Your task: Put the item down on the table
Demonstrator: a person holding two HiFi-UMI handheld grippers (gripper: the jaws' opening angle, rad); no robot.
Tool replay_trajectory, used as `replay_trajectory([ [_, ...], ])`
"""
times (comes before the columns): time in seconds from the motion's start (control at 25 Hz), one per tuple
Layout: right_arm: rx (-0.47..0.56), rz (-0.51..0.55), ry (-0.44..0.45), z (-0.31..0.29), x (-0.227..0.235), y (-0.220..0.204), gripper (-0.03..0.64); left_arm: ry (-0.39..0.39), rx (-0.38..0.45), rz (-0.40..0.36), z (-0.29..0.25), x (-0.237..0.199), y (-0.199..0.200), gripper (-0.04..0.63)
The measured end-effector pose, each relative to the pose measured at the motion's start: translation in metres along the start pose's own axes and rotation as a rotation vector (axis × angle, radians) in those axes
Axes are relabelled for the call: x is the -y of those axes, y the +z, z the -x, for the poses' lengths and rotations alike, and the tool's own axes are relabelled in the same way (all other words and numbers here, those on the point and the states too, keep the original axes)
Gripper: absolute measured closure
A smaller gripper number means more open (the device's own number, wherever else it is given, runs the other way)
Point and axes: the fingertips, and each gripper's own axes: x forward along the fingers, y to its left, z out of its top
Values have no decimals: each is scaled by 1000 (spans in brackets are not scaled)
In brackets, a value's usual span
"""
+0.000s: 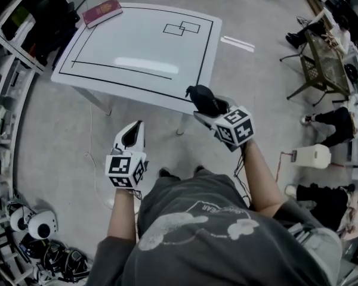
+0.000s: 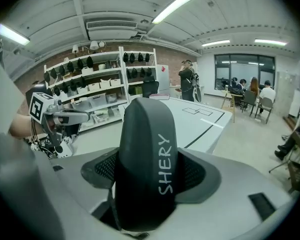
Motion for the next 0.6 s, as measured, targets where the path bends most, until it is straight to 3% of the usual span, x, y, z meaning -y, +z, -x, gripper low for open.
replay_trajectory([
  [0.28, -28, -54, -110, -5, 15, 0, 290, -78, -27, 4, -23, -30, -5, 592],
  [0.6, -14, -44, -101, -36, 58, 39, 290, -89, -37, 10, -77, -46, 16, 592],
])
